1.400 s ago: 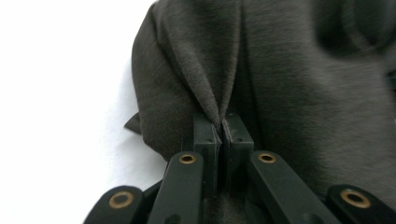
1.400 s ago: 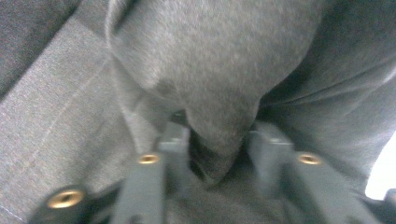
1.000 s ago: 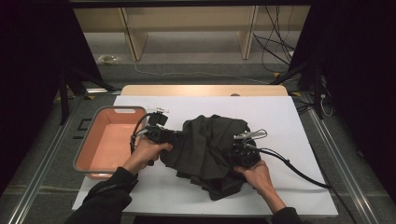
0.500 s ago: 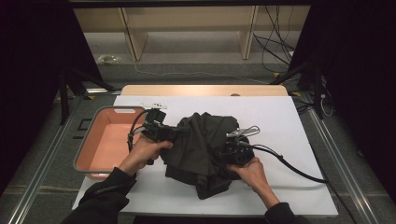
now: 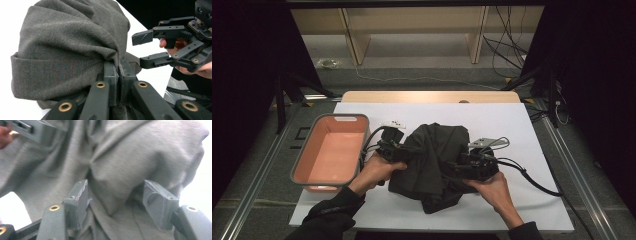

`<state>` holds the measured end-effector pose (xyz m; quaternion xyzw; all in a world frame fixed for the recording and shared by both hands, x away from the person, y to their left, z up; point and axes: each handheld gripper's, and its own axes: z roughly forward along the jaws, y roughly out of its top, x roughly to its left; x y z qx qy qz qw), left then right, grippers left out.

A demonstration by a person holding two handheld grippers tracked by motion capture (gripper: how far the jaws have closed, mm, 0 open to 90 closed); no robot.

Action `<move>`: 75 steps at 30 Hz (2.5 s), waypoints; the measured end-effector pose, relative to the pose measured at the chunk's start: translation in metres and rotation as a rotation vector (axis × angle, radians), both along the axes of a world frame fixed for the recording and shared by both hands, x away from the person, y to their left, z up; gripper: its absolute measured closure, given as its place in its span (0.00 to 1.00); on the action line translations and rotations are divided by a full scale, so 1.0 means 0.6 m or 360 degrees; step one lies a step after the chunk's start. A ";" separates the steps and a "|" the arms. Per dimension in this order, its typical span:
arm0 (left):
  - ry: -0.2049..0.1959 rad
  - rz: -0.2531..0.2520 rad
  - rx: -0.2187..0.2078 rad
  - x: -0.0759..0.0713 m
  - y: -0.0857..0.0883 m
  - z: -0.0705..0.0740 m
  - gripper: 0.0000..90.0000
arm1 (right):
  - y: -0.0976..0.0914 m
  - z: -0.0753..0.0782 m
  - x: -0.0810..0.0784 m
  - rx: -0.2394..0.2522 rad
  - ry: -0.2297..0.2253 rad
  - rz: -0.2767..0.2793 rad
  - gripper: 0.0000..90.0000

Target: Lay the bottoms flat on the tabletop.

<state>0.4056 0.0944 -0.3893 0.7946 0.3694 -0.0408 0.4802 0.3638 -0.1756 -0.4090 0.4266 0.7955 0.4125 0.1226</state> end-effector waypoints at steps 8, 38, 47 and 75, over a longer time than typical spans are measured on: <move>-0.0026 -0.0056 0.0000 -0.013 -0.019 0.004 0.95 | 0.037 -0.011 -0.013 0.0008 0.0037 0.0161 0.46; -0.0107 0.0124 0.0078 0.001 0.039 0.040 0.44 | -0.085 0.016 -0.010 -0.0123 -0.0066 -0.0120 1.00; 0.0086 0.0014 0.0088 -0.002 0.033 0.008 0.37 | -0.123 0.010 -0.005 -0.0139 -0.0050 -0.0236 1.00; 0.0054 0.0054 0.0120 0.013 0.030 -0.032 0.90 | -0.237 -0.034 0.019 -0.0271 0.0115 -0.0590 0.92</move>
